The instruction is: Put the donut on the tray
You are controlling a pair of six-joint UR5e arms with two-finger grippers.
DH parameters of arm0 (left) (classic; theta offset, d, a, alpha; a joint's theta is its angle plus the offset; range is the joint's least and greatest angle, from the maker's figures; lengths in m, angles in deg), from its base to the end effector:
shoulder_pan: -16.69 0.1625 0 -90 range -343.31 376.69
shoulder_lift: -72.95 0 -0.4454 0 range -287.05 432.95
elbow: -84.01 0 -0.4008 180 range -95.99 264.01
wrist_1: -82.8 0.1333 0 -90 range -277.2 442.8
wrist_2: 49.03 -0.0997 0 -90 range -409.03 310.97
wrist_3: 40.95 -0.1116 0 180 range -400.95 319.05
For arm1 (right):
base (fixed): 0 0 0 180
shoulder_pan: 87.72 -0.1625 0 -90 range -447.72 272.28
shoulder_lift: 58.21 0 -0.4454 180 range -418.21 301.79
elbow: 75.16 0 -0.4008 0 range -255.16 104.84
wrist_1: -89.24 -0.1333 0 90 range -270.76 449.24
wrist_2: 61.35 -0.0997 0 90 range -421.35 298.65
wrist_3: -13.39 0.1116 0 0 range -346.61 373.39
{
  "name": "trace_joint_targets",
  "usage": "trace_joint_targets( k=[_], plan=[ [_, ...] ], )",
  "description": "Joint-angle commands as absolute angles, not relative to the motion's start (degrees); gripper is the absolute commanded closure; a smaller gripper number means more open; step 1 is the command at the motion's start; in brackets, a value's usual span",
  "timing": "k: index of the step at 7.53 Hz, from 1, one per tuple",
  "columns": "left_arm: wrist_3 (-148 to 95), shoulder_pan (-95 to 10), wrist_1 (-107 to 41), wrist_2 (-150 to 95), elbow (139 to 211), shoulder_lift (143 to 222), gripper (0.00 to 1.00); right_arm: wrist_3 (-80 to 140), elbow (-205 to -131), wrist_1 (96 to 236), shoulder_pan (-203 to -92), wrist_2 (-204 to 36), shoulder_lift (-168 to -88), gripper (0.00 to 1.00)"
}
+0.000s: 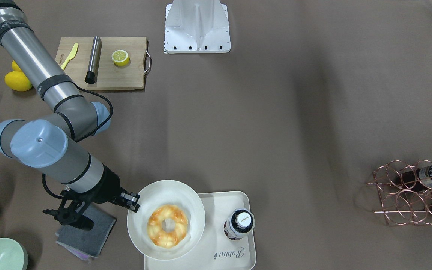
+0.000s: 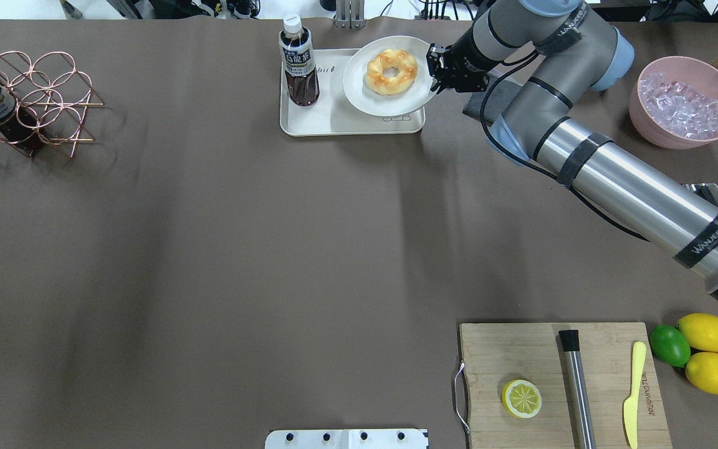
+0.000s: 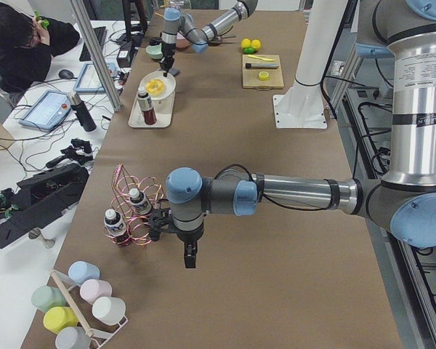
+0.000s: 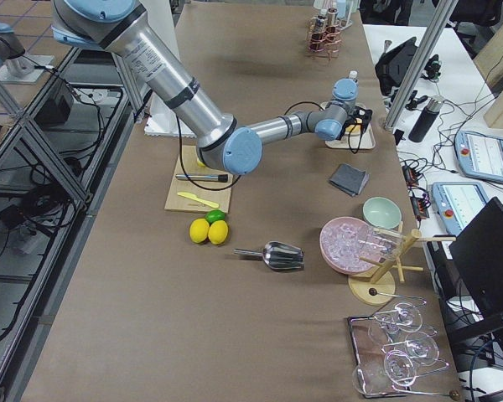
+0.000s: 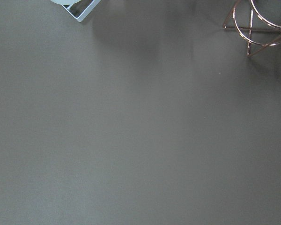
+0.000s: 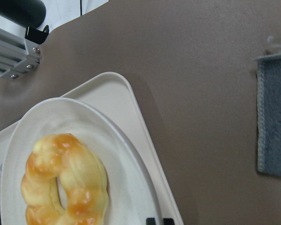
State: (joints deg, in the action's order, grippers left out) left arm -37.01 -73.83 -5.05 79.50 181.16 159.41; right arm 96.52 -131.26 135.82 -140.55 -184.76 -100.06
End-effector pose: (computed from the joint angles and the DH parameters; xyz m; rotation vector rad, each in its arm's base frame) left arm -0.0681 -0.4738 0.6665 0.0044 0.6730 -0.0663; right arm -0.4577 -0.7225 0.3266 0.0245 -1.1173 0.4247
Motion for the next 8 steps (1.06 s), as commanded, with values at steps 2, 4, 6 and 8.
trace_joint_targets(
  k=[2,4,6,8],
  plan=[
    [-37.0,-73.8,-5.0,79.6,181.6,159.7,0.02,96.5,-121.4,135.6,-138.3,-178.5,-92.5,1.0],
    [-37.0,-73.8,-4.9,79.5,181.5,160.1,0.02,96.5,-121.3,135.5,-137.7,-177.4,-92.4,1.0],
    [-37.0,-73.8,-4.8,79.4,181.3,160.7,0.02,96.5,-121.3,135.5,-137.2,-176.6,-92.4,1.0],
    [-36.9,-73.8,-4.8,79.4,181.5,160.8,0.02,96.6,-121.3,135.5,-135.9,-172.3,-91.9,0.0]
  ],
)
